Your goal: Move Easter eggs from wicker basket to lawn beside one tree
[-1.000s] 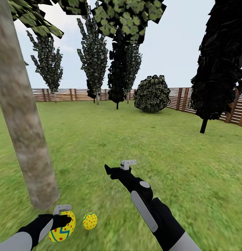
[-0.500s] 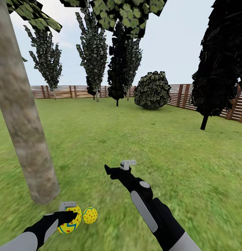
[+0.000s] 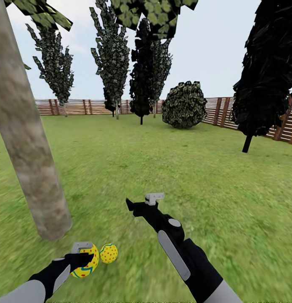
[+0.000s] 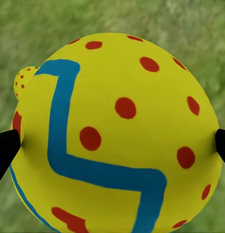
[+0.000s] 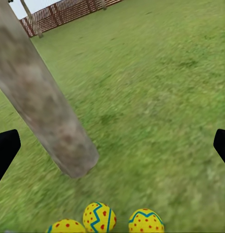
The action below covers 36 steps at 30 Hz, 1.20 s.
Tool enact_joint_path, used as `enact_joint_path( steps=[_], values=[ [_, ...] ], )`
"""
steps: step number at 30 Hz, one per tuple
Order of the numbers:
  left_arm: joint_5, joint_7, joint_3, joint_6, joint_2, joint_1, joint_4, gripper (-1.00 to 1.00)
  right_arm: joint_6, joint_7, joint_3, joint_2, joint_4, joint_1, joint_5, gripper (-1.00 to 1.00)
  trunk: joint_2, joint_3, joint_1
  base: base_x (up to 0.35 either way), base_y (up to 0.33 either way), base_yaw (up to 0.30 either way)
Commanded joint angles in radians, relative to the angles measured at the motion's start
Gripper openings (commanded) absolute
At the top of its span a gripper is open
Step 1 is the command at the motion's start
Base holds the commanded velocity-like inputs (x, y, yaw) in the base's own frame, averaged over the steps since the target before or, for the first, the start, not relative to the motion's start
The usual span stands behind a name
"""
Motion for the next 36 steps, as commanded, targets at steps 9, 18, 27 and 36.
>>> enact_joint_path(
  steps=[9,18,27,36],
  values=[
    [0.011,0.000,-0.007,-0.025,-0.008,0.001,-0.002,-1.00,0.003,-0.009,0.002,0.000,-0.001,-0.001,-0.010,1.00,-0.064,-0.044,0.034,0.000,0.000,0.000],
    [0.010,0.001,-0.008,-0.049,-0.010,0.001,-0.001,-1.00,0.003,-0.009,0.002,0.000,-0.001,-0.001,-0.010,1.00,-0.127,-0.087,0.069,0.000,0.000,0.000],
    [0.010,0.000,-0.008,-0.058,-0.011,0.001,-0.001,-1.00,0.003,-0.009,0.002,0.000,-0.001,-0.001,-0.009,1.00,-0.190,-0.130,0.103,0.000,0.000,0.000],
    [0.010,0.001,-0.009,-0.070,-0.017,0.001,0.000,-1.00,0.003,-0.008,0.002,0.000,-0.001,-0.001,-0.010,1.00,-0.253,-0.173,0.138,0.000,0.000,0.000]
  ],
)
